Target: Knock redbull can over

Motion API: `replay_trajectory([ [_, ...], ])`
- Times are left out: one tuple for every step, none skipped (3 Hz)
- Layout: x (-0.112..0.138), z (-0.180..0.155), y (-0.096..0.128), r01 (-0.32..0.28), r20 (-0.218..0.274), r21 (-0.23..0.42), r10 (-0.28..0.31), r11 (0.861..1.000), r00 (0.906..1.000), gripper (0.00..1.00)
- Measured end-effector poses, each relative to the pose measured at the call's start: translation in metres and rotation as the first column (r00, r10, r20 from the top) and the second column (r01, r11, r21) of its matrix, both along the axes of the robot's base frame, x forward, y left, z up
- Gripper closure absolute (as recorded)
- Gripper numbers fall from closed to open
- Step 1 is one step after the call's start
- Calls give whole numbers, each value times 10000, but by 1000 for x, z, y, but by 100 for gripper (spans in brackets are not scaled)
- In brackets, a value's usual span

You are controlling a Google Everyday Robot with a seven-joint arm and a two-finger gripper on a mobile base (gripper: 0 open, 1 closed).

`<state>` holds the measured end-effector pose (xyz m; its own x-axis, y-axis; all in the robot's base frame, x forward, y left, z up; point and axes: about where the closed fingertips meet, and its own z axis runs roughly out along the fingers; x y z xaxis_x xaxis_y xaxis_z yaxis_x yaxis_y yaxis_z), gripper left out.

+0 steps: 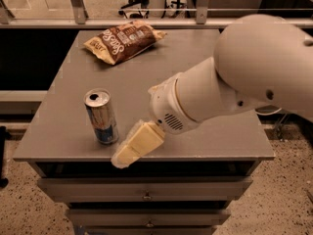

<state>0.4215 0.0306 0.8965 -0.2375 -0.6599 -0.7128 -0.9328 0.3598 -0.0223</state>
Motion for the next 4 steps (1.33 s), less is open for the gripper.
replay_trajectory([
  [6,-8,28,38,342,731,-63,9973,9994,0],
  [28,-20,58,186,644,1604,-293,9869,9975,0],
  [52,-27,81,652,615,2473,-828,9667,9947,0],
  [68,-26,91,985,664,3051,-1244,9472,9900,0],
])
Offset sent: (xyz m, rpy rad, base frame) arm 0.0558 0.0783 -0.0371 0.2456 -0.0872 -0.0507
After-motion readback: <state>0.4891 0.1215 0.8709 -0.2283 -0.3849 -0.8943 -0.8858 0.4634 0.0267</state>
